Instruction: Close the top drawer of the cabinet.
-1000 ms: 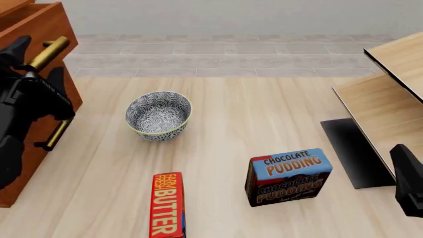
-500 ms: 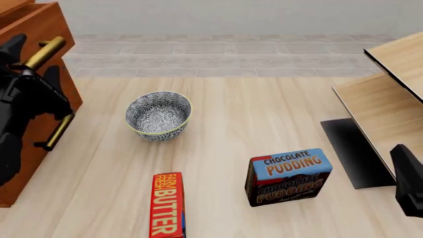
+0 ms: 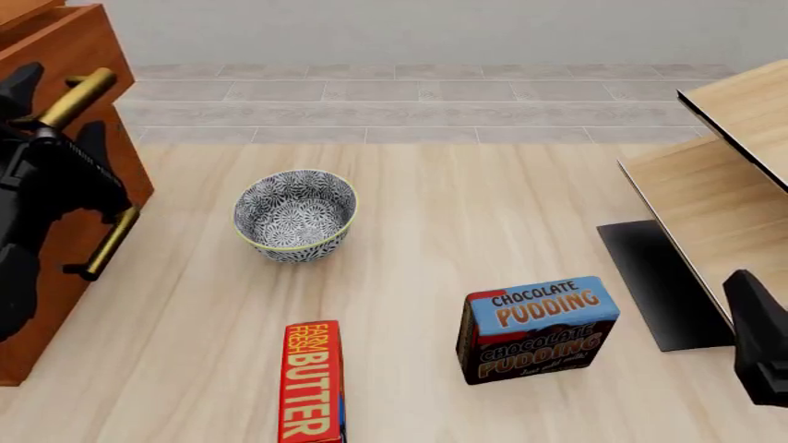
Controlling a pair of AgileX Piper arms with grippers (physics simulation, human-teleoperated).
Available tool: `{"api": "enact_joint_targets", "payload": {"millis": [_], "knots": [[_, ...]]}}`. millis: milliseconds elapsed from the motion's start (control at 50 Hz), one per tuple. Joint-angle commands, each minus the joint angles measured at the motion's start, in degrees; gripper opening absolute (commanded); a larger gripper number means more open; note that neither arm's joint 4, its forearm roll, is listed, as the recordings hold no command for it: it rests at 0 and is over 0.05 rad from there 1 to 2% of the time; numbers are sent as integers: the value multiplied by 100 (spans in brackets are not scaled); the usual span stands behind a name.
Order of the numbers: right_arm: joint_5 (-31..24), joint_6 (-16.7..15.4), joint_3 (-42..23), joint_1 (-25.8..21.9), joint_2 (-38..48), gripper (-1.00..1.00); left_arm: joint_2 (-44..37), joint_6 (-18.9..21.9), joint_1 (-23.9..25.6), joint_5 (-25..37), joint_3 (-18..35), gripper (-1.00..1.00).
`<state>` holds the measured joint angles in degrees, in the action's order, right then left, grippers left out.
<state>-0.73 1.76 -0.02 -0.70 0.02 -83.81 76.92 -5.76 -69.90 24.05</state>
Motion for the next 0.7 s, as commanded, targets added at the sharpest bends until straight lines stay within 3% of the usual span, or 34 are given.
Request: {"api": "enact_joint_targets", "payload": {"millis": [20,700], "knots": [[11,-21,0,-35,0,100,-60,-52,-168,0,14,100],[18,5,0,-48,0,100,-17,-99,-338,0,-20,100]]}}
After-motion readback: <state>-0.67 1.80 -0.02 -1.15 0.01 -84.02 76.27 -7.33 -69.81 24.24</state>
